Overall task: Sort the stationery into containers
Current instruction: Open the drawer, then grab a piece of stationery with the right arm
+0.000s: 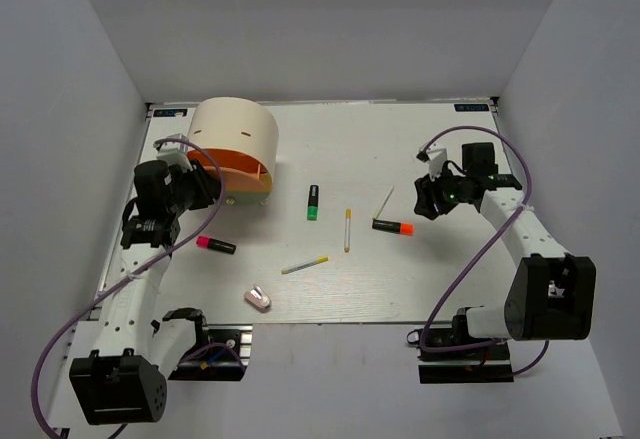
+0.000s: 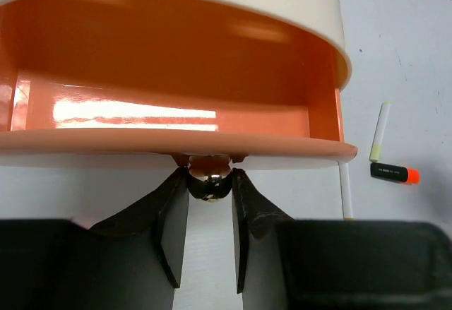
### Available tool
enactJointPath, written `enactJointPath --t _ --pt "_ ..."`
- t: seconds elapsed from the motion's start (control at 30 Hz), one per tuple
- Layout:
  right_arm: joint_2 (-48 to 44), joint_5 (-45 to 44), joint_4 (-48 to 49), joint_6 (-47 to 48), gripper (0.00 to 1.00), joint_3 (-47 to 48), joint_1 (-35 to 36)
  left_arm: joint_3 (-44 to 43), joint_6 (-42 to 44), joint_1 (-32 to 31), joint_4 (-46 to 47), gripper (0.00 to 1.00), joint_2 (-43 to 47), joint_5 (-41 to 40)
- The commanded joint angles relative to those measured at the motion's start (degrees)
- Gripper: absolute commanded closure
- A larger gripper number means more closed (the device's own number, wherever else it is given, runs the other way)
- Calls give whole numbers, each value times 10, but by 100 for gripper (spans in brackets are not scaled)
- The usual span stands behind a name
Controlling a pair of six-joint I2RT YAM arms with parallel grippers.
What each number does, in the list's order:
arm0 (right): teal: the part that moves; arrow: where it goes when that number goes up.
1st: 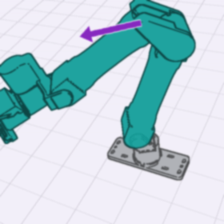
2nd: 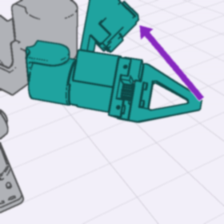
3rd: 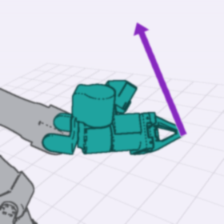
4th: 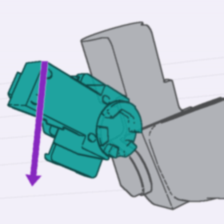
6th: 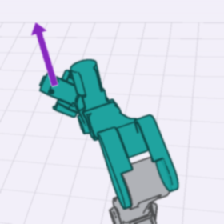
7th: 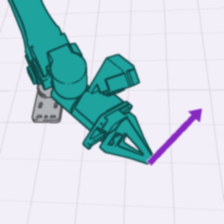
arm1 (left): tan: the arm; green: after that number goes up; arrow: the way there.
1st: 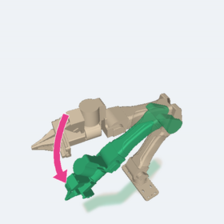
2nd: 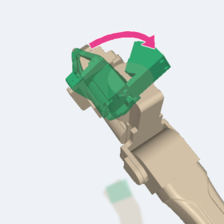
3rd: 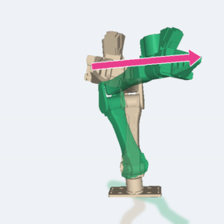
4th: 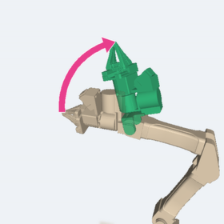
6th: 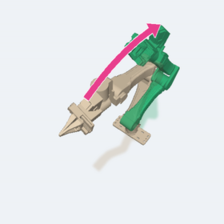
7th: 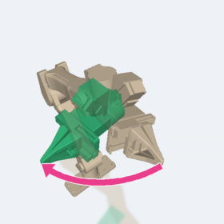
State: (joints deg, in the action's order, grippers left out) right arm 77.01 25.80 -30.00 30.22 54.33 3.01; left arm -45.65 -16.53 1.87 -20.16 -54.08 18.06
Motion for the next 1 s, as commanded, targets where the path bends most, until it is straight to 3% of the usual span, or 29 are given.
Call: enactJointPath --t 0.0,0.1,0.17,0.3,0.43,0.67,0.97 --pt "9 32 -10 12 42 30 2 16 5 -2 -24 70 25 31" --pt "20 70 -33 23 33 44 3 16 -1 -2 -24 56 25 31" --pt "27 83 -49 23 30 59 5 16 -7 -2 -24 34 25 24" --pt "65 127 -81 8 29 92 18 11 -7 -2 -24 17 25 24" --pt "119 115 -95 -28 29 150 52 11 -1 -2 -45 9 43 24" --pt "202 36 -69 -129 29 232 145 11 -1 -2 -102 7 120 6" --pt "355 -41 -88 -251 25 408 238 34 -96 -7 -175 4 198 -56"
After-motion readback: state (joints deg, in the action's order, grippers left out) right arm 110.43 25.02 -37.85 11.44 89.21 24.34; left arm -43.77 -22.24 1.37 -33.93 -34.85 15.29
